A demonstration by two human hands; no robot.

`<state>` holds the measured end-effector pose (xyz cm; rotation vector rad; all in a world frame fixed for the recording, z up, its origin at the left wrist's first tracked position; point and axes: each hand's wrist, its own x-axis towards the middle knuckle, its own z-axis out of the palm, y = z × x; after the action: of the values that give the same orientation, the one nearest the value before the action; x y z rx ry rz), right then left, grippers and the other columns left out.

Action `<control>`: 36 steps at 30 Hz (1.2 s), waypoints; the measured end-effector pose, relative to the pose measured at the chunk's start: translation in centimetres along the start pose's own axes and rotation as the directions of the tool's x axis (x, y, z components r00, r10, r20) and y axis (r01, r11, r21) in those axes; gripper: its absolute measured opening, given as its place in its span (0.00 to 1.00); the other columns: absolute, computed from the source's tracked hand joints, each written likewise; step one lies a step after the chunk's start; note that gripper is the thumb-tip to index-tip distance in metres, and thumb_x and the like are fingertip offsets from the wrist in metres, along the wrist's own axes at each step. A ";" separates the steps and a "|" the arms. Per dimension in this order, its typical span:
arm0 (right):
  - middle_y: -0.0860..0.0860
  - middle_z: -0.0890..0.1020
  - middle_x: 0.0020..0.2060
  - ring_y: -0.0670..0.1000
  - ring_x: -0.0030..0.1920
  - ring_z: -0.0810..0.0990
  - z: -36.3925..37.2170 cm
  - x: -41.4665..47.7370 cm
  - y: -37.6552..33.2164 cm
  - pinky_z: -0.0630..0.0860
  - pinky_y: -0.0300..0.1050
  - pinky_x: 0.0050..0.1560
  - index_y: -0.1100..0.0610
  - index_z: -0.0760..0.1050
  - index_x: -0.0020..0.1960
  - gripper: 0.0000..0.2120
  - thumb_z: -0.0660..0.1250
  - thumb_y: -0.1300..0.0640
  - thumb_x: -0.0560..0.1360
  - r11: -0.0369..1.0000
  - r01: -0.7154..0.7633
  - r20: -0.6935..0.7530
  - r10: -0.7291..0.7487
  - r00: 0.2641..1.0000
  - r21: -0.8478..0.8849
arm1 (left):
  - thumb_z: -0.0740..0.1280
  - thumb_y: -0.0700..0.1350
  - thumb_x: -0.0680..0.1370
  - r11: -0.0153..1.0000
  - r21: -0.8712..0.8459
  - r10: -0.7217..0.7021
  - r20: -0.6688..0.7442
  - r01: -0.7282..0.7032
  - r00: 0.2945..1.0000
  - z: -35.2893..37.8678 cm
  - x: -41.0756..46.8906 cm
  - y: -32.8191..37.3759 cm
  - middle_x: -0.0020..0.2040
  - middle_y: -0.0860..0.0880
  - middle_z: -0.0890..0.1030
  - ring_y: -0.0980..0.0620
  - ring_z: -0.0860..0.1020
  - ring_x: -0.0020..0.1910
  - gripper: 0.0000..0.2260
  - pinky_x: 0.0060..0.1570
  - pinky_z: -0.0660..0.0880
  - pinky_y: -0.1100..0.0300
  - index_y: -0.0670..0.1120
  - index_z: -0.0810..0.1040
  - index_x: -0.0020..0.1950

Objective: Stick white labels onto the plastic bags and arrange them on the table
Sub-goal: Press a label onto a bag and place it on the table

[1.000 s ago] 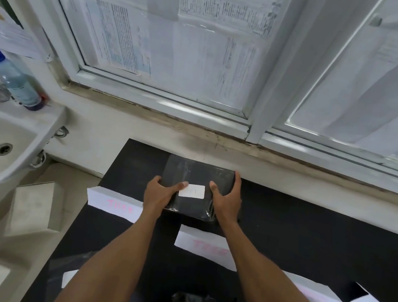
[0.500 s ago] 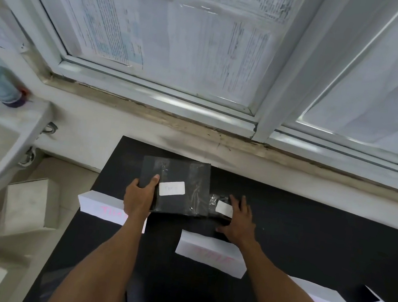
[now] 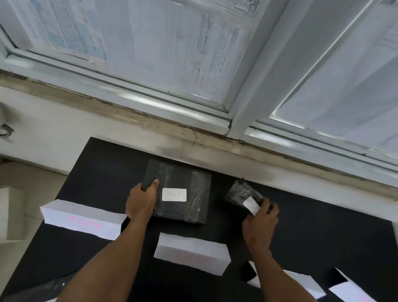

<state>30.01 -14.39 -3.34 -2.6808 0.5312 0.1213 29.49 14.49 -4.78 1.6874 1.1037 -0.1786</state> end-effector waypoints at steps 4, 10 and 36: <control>0.58 0.59 0.71 0.61 0.66 0.65 -0.3 0.5 -0.9 0.70 0.56 0.66 0.58 0.62 0.71 0.31 0.66 0.65 0.70 0.976 0.193 0.076 -0.202 0.977 0.101 | 0.65 0.56 0.75 1.000 0.003 -0.001 0.117 0.001 0.993 2.9 -0.5 0.4 0.52 0.46 0.81 0.43 0.78 0.51 0.18 0.56 0.75 0.48 0.45 0.79 0.57; 0.57 0.57 0.72 0.59 0.67 0.64 2.4 -0.4 -5.1 0.72 0.52 0.64 0.53 0.59 0.73 0.32 0.65 0.64 0.72 0.944 0.329 0.284 -0.314 0.906 -0.003 | 0.65 0.48 0.78 0.999 -0.017 0.051 0.216 -0.049 0.975 5.0 -1.5 1.2 0.56 0.43 0.80 0.44 0.77 0.54 0.16 0.52 0.72 0.54 0.40 0.77 0.61; 0.60 0.69 0.66 0.60 0.65 0.70 0.1 -9.1 -1.7 0.68 0.51 0.65 0.59 0.61 0.73 0.26 0.62 0.61 0.76 0.957 0.068 0.191 -0.126 0.973 0.282 | 0.60 0.50 0.81 0.885 0.156 0.397 0.237 -0.438 0.887 2.3 -10.7 -5.0 0.78 0.46 0.57 0.47 0.54 0.78 0.23 0.74 0.57 0.48 0.47 0.64 0.75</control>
<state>22.22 -9.75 -1.36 -2.3824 0.3230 0.2754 20.73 6.53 -2.80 2.0057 0.5637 -0.1837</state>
